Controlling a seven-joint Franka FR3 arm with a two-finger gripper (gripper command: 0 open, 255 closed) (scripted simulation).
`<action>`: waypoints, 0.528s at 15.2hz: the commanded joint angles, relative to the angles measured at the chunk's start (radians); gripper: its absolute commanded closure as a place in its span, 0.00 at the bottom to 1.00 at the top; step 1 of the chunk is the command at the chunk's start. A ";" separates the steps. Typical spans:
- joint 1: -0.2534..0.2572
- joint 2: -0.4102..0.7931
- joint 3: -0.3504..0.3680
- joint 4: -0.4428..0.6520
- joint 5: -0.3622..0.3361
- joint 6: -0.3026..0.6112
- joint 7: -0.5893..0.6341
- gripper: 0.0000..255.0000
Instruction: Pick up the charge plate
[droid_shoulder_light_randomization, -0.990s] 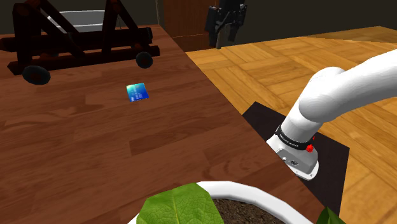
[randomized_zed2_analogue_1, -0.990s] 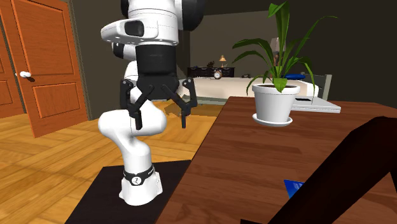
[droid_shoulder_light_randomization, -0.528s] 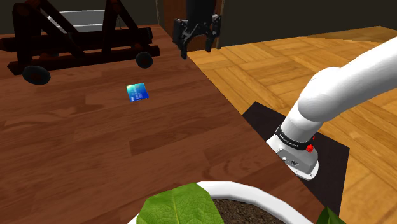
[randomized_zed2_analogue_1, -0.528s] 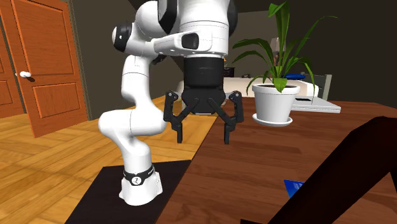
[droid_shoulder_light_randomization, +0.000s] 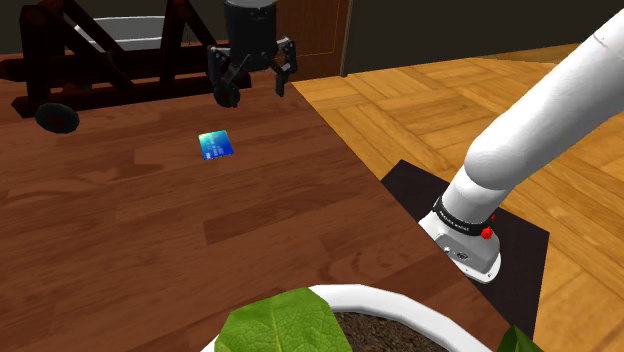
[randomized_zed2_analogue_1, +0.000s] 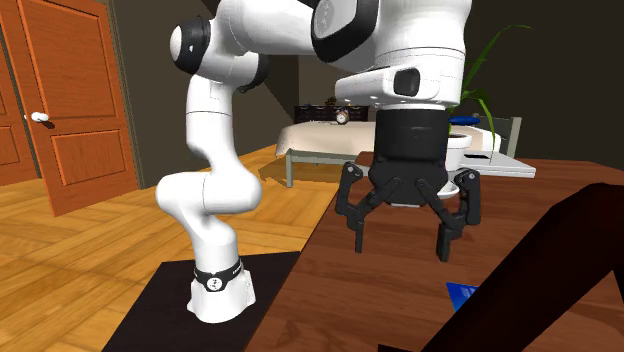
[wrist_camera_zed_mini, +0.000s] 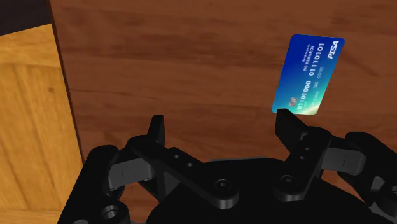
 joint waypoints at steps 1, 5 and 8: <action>-0.019 0.104 0.065 0.076 -0.074 0.009 0.110 0.00; 0.002 0.339 0.153 0.245 -0.277 -0.017 0.335 0.00; 0.045 0.427 0.150 0.302 -0.354 -0.027 0.410 0.00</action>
